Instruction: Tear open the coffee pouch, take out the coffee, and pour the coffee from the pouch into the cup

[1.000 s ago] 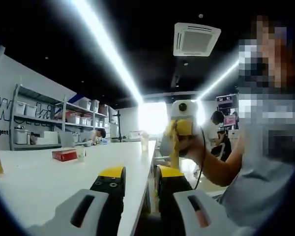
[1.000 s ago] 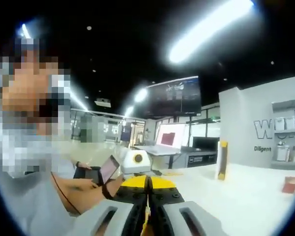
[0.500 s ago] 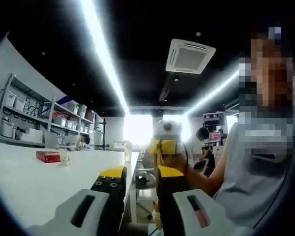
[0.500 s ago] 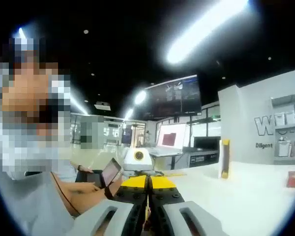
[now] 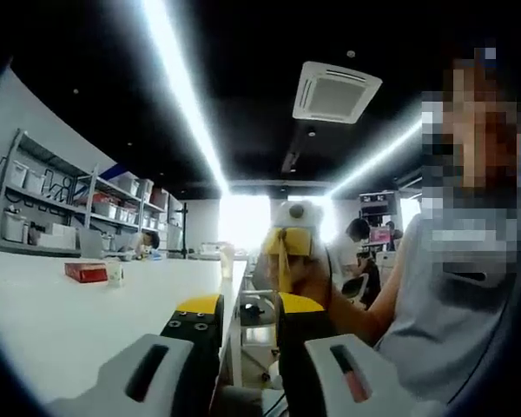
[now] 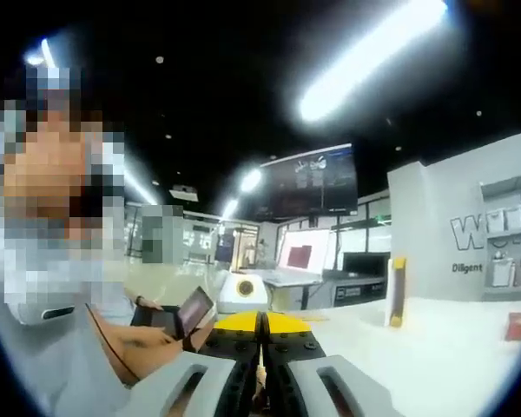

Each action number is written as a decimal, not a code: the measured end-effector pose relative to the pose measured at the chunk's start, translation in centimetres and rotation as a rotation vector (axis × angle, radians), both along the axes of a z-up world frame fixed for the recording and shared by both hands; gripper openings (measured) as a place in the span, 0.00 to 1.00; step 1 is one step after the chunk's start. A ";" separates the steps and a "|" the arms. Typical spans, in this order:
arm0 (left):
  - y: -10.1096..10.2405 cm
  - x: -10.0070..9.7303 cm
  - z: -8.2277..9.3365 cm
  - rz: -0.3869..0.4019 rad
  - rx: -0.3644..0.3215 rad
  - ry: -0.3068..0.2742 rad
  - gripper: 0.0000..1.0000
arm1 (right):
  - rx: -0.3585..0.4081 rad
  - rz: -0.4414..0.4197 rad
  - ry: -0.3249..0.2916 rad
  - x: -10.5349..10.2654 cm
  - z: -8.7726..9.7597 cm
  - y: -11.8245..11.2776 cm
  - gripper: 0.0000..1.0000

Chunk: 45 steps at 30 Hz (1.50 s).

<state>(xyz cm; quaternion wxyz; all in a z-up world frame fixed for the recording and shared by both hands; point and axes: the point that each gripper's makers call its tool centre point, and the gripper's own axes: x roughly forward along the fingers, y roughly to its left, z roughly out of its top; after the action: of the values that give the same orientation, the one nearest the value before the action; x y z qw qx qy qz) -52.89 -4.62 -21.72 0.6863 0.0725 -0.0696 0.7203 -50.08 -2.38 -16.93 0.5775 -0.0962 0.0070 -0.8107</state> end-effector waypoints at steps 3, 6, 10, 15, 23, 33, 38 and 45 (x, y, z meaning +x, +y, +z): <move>0.1 -0.5 -0.3 0.008 -0.006 -0.011 0.26 | 0.020 0.016 -0.008 -0.1 -0.4 -0.6 0.01; 0.1 -0.7 -0.3 0.015 -0.012 -0.011 0.27 | 0.029 0.022 -0.009 -0.2 -0.5 -0.9 0.01; 0.1 -0.5 -0.3 0.018 -0.026 -0.005 0.27 | 0.031 0.027 -0.007 -0.3 -0.3 -1.2 0.01; 0.2 -0.7 -1.1 0.029 -0.062 0.003 0.27 | 0.020 0.033 0.000 -0.2 -0.1 -1.7 0.01; 0.6 -0.7 -1.2 0.006 -0.067 -0.001 0.26 | 0.014 0.040 0.017 0.0 0.6 -2.0 0.01; 1.3 -0.1 -1.9 0.001 -0.094 0.003 0.26 | 0.008 0.039 -0.001 -0.3 0.2 -1.4 0.01; 1.5 -0.1 -1.8 0.008 -0.095 0.001 0.25 | 0.003 0.040 0.011 -0.2 0.5 -1.2 0.01; 1.1 0.5 -1.8 0.013 -0.105 0.003 0.26 | 0.007 0.070 -0.010 -0.9 0.3 -1.7 0.01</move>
<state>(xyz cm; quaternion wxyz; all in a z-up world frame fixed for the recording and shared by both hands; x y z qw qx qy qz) -52.36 -3.54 -23.55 0.6847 0.0376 -0.0302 0.7272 -50.93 -4.10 -16.65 0.6057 -0.0905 0.0036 -0.7905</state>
